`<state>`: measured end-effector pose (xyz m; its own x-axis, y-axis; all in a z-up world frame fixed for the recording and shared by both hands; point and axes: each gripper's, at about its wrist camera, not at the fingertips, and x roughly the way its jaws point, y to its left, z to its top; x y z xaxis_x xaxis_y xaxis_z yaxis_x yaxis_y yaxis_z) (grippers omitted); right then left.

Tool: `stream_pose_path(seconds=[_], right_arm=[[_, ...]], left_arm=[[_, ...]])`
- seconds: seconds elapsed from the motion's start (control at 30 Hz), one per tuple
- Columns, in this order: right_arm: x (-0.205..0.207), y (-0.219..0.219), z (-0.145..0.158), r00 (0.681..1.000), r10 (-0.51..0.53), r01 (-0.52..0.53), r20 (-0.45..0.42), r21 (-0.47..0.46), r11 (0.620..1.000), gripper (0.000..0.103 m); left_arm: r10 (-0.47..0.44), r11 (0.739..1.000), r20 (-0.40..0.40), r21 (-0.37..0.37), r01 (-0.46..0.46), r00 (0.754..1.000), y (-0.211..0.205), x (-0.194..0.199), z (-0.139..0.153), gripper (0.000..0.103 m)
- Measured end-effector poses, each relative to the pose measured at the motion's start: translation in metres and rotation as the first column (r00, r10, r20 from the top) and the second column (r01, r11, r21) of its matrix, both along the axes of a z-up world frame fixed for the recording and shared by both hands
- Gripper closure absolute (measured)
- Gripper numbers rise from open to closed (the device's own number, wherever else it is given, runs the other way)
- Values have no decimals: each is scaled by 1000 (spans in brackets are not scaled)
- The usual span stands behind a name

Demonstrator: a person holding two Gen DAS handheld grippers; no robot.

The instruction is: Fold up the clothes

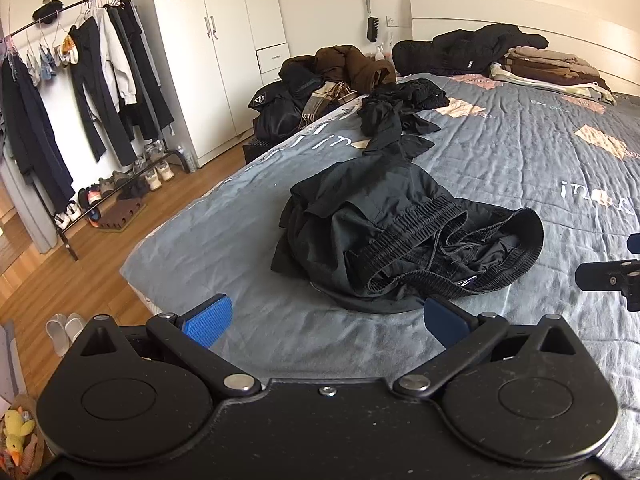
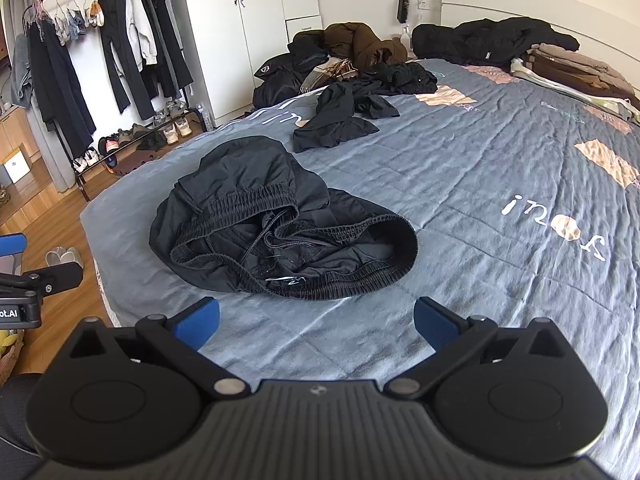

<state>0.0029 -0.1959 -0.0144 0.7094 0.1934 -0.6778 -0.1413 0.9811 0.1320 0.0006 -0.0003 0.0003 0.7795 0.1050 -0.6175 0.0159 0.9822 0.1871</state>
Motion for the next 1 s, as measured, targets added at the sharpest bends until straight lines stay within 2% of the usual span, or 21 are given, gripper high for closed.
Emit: stream_pose_path(seconds=[0.2,1.0], right_arm=[[0,-3,0,1000,-1,0,3,8,1000,0],[2,-3,0,1000,-1,1,-2,7,1000,0]], left_arm=[[1,1000,18,-17,0,1000,3,-4,2,0],[27,999,-3,-25,-27,1000,4,3,6,0]])
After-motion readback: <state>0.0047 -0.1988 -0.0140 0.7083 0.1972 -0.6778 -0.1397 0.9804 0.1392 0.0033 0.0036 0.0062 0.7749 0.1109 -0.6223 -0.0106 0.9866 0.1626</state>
